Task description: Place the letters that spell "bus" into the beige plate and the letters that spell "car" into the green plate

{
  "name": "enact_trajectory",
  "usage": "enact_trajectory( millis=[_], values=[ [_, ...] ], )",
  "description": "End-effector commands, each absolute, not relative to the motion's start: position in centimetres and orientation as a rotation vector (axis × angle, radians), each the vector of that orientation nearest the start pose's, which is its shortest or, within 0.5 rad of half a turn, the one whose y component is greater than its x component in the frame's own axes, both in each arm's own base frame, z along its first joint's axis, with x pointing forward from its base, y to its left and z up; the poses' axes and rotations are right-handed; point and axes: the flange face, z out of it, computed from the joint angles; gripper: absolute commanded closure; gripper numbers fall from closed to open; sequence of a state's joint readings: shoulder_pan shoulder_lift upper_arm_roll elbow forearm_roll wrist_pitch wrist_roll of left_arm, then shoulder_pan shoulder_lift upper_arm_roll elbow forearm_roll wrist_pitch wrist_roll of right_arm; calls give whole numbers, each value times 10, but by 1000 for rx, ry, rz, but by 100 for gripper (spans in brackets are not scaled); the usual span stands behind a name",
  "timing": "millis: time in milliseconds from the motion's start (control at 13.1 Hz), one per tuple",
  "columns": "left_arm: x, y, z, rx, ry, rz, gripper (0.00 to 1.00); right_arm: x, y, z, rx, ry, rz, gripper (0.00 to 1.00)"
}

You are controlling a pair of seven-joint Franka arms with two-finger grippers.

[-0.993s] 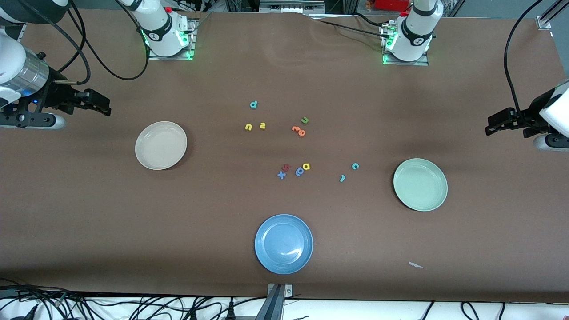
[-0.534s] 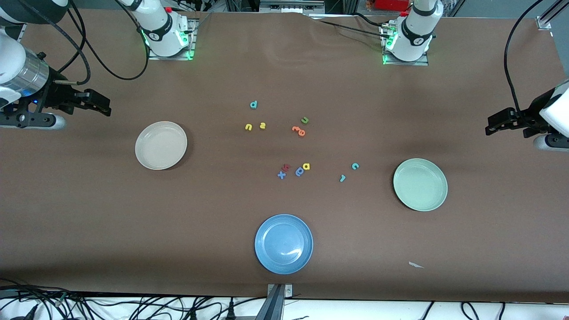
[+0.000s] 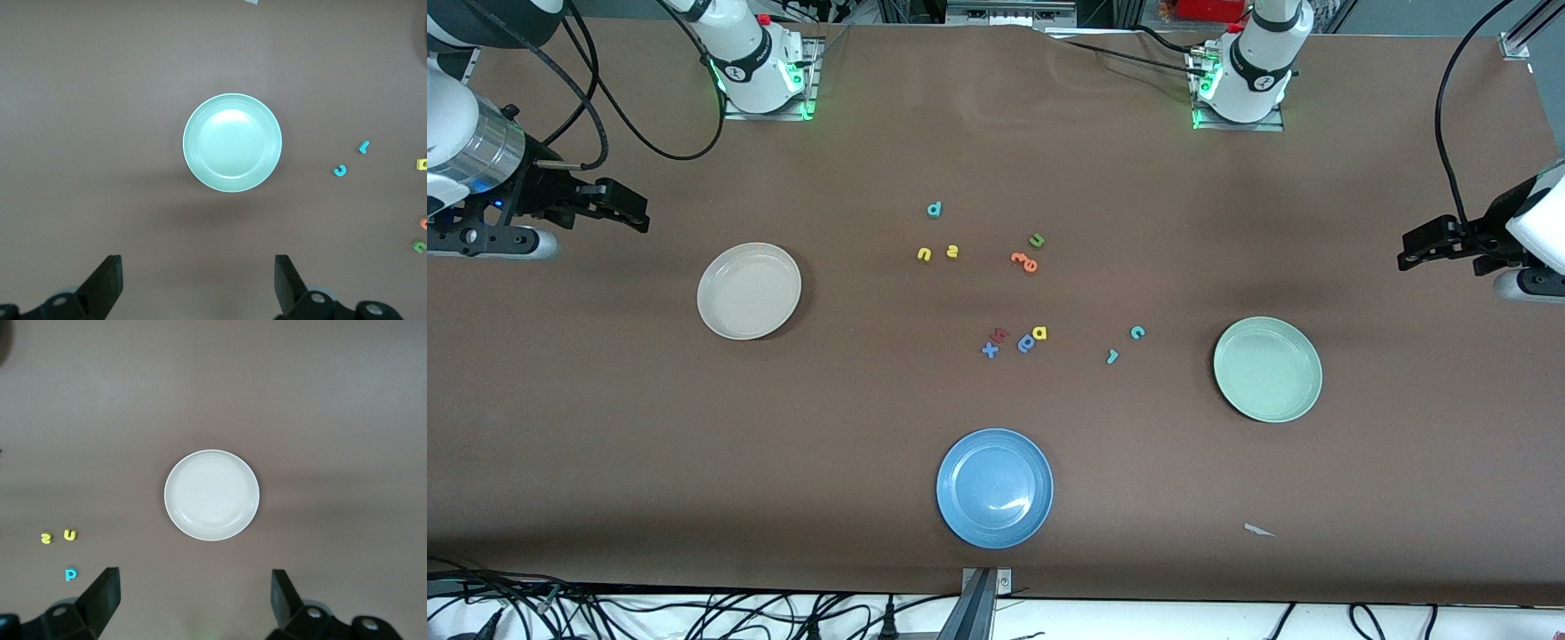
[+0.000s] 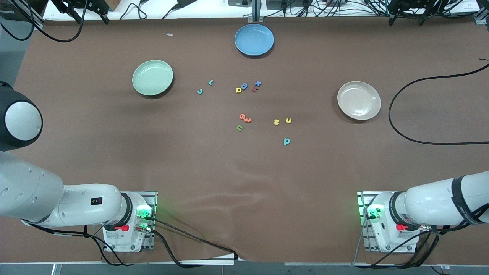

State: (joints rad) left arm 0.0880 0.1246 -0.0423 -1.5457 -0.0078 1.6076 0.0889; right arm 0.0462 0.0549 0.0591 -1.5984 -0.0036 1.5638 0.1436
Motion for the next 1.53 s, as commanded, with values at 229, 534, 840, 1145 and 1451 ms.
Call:
enact_trajectory(
  millis=[229,534,840,1145,1451],
  values=[
    [591,28,574,-3133,88,80,0,566,57,585,-3125,51,130,0],
    [591,28,574,-3133,88,80,0,567,58,586,-3123,51,123,0],
    [592,25,572,-3131,95,85,0,570,56,585,-3082,70,112,0],
    [596,16,564,-3134,119,106,0,579,58,567,-3081,67,147,0],
    [605,13,563,-3145,123,91,0,588,62,544,-3089,54,201,0]
  ],
)
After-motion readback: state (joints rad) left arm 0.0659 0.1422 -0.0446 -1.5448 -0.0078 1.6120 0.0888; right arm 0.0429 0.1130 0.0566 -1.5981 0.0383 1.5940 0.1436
